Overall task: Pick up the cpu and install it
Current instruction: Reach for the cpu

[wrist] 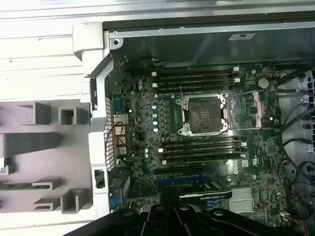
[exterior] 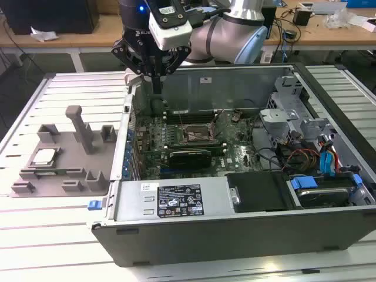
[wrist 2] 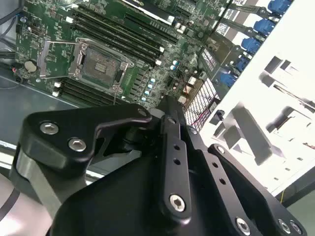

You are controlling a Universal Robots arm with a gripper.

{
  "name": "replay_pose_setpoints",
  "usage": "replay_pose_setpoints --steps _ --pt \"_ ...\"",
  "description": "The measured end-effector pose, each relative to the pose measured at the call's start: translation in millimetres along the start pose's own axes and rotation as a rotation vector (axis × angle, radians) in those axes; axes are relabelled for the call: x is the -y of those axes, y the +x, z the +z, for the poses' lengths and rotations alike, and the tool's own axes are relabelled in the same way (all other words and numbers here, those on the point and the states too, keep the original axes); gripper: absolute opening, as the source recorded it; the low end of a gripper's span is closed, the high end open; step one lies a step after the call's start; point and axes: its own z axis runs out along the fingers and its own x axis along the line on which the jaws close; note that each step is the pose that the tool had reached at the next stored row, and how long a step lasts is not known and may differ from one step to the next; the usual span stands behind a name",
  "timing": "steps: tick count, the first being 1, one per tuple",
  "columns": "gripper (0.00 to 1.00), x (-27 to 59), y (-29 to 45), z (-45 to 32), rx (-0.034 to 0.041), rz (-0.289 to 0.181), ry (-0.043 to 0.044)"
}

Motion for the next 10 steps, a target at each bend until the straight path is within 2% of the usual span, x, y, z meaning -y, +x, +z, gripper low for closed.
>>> replay_pose_setpoints --steps 7,10 --pt "0.11 0.0 0.5 0.0 0.0000 0.000 0.0000" --pt "0.11 0.3 3.9 -0.1 0.0000 0.000 0.0000"
